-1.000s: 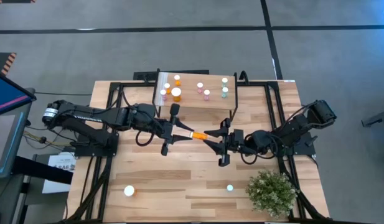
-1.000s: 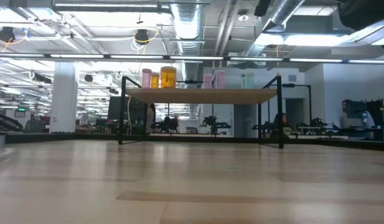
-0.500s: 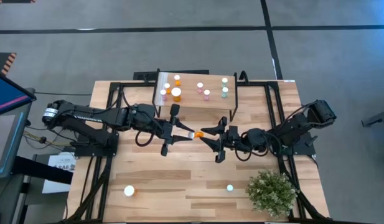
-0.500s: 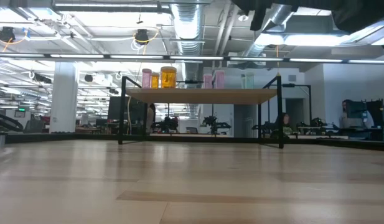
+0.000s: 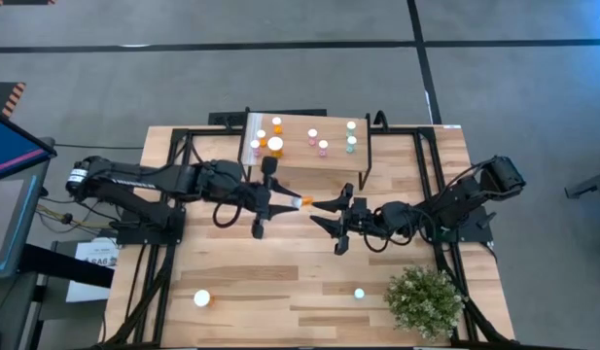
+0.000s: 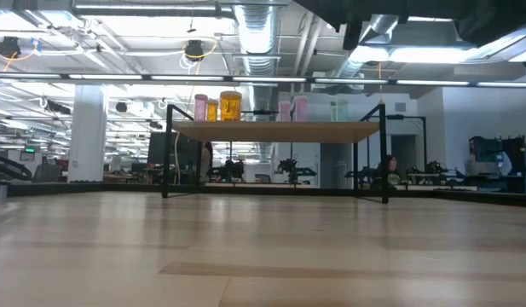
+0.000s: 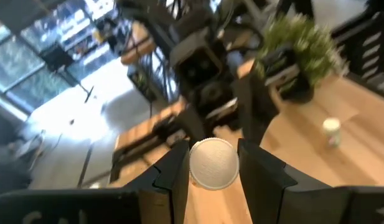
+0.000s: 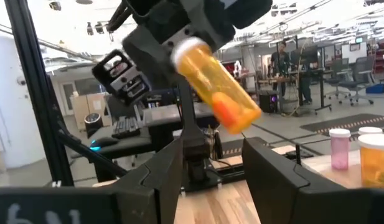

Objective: Pick and place medicine bottles onto shelf by color
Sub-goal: Adjust the small orange pill bottle on the shelf

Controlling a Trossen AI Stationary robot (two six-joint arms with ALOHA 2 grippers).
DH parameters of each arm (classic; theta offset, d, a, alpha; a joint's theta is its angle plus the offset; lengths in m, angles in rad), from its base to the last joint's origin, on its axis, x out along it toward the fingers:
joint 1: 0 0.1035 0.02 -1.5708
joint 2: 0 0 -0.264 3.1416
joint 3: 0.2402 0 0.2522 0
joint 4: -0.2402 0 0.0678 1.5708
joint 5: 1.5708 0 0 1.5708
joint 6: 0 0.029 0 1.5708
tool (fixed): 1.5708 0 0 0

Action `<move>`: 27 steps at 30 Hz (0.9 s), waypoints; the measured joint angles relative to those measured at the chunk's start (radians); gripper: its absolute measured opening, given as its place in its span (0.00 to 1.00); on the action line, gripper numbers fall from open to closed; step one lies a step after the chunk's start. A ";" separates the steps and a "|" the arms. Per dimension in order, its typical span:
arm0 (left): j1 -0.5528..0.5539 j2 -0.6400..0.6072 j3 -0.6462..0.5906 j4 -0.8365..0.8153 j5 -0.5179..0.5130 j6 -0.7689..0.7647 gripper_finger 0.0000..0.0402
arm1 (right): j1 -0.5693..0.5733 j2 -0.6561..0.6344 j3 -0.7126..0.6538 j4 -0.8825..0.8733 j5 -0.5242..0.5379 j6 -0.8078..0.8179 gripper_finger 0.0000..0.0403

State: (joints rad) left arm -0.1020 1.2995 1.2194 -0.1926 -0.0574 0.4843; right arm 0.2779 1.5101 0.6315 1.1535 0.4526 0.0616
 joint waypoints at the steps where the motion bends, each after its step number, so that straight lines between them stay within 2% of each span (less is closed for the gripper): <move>1: 0.000 0.000 0.009 -0.027 -0.013 -0.001 0.26 | 0.000 0.000 0.000 -0.002 0.000 0.003 0.47; 9: 0.022 -0.021 0.024 -0.127 -0.118 -0.009 0.26 | 0.000 -0.022 0.000 -0.043 0.008 0.009 0.49; 13: 0.094 -0.025 0.039 -0.145 -0.134 -0.003 0.26 | 0.000 -0.066 0.000 -0.139 0.050 0.013 0.48; 17: 0.200 -0.011 0.142 -0.254 -0.131 -0.011 0.28 | 0.000 -0.095 0.000 -0.179 0.054 0.025 0.49; 20: 0.300 -0.004 0.214 -0.355 -0.076 -0.025 0.29 | 0.000 -0.100 0.000 -0.180 0.054 0.021 0.49; 27: 0.565 -0.005 0.304 -0.419 0.085 -0.112 0.30 | 0.000 -0.099 0.000 -0.191 0.054 0.021 0.48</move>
State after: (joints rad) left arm 0.4627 1.2942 1.5238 -0.6118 0.0279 0.3728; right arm 0.2779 1.4107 0.6312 0.9627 0.5068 0.0822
